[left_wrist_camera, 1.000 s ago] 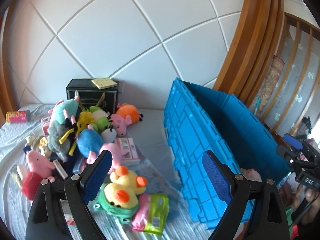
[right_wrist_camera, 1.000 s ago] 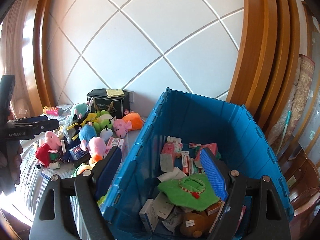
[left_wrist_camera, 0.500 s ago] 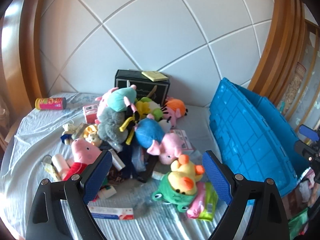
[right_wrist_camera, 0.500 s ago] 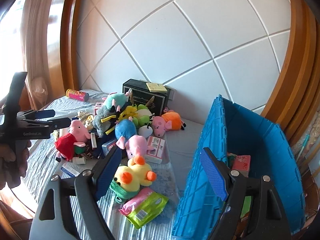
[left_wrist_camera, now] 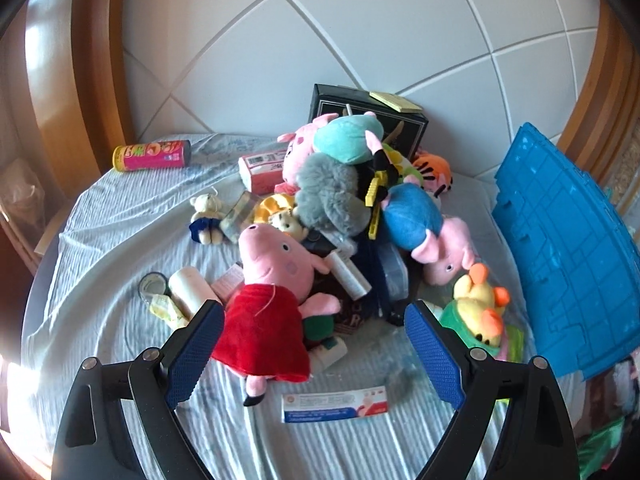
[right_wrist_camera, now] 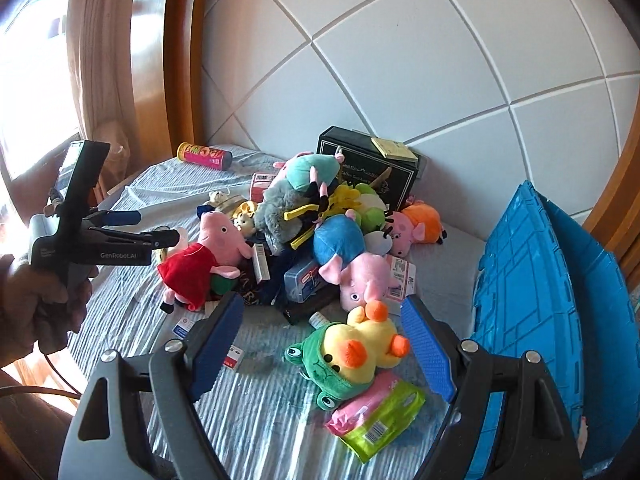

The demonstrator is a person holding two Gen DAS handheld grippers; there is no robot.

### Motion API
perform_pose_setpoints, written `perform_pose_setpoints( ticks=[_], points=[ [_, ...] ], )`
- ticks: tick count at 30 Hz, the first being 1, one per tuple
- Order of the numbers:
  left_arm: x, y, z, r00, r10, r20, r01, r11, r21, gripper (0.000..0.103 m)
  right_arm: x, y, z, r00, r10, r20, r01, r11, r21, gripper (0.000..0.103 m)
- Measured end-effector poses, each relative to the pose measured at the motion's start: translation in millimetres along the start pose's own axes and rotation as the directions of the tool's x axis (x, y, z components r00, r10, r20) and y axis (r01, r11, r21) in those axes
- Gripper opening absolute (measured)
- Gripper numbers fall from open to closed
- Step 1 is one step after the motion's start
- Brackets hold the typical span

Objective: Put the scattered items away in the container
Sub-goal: 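Move both grippers back over the pile of toys on the bed, then grasp the pink pig plush in the red dress with the left gripper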

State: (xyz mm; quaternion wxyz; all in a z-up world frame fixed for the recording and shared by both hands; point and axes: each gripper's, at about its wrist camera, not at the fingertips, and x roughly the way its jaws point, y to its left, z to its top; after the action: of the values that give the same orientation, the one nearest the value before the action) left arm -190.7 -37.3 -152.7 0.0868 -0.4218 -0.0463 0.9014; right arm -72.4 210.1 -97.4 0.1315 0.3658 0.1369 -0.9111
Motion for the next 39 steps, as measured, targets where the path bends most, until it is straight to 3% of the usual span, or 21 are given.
perform_pose_setpoints(
  ticks=[10,17,25,35,39],
  points=[
    [37.2,33.9,-11.8,0.998,-0.005,-0.059,0.008,0.998,0.055,0.092,28.0,31.0,2.3,0.998,-0.012,-0.064,0.013,1.0,0.028,0.081],
    [84.5,46.0,-13.6,0.996,0.0,-0.093,0.009,0.996,0.093,0.092,31.3,36.5,4.3,0.994,-0.053,-0.097,0.055,0.998,0.012,0.081],
    [150.9,45.9,-20.2,0.977,-0.015,-0.214,0.042,0.992,0.121,0.087,32.0,29.3,3.4,0.986,-0.109,-0.126,0.111,0.994,0.012,0.081],
    [178.7,42.4,-23.0,0.962,0.014,-0.272,0.032,0.986,0.165,0.086,40.7,23.0,-2.4,0.983,-0.102,-0.154,0.112,0.992,0.054,0.081],
    [175.4,42.9,-24.0,0.964,0.017,-0.265,0.029,0.985,0.168,0.065,43.0,22.0,-3.4,0.983,-0.093,-0.158,0.104,0.993,0.062,0.081]
  ],
)
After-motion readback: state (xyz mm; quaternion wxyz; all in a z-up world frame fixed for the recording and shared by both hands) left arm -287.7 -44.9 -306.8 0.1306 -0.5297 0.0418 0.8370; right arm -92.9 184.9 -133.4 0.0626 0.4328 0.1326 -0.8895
